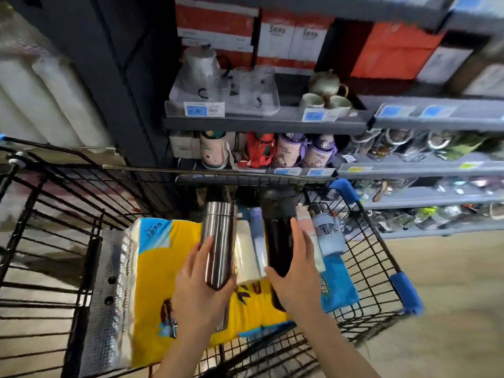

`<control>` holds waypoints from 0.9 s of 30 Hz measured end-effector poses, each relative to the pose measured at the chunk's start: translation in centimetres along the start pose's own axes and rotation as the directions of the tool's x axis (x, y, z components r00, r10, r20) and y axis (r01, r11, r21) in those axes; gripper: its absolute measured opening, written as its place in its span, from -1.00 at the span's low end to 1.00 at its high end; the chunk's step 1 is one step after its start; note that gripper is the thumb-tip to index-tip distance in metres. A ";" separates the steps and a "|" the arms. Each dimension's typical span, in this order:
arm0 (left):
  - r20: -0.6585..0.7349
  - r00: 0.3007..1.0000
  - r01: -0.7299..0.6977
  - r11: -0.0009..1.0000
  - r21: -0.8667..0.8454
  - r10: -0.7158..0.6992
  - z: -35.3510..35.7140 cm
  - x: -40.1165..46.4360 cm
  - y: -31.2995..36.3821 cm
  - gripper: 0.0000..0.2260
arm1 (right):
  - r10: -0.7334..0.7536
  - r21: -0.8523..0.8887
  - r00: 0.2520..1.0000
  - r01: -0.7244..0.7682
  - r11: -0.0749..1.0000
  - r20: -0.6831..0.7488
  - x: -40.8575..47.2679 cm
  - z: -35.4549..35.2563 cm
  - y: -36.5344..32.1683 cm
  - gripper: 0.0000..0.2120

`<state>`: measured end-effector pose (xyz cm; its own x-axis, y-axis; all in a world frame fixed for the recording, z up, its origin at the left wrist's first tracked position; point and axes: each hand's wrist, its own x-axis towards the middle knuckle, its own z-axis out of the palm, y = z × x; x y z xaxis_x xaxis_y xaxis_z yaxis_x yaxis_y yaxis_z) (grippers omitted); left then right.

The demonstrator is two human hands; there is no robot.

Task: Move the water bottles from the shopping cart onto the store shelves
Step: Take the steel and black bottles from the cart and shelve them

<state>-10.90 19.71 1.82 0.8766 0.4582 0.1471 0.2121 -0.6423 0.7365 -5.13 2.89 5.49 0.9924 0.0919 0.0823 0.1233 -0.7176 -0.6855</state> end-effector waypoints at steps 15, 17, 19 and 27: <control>-0.145 0.874 -0.485 0.851 -0.203 0.464 18.7 -7.0 30.3 -0.35 | 0.134 0.302 0.892 0.003 0.953 -0.432 0.4 -30.8 20.5 0.02; -0.148 0.856 -0.516 0.833 -0.198 0.495 21.2 -8.1 33.9 -0.34 | 0.173 0.324 0.868 -0.014 0.946 -0.466 0.4 -34.1 23.4 0.03; -0.140 0.841 -0.541 0.822 -0.177 0.523 23.2 -8.8 36.9 -0.34 | 0.183 0.340 0.846 -0.001 0.940 -0.501 0.7 -36.6 25.8 0.05; -0.110 0.877 -0.480 0.860 -0.174 0.468 30.1 -6.3 42.6 -0.19 | 0.162 0.400 0.832 0.077 0.913 -0.530 5.8 -41.6 30.5 0.03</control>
<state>5.56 -29.05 12.44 0.8203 0.1694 0.5463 -0.3136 -0.6656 0.6772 4.51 -47.16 15.12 0.8480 -0.4057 0.3412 0.1878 -0.3719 -0.9091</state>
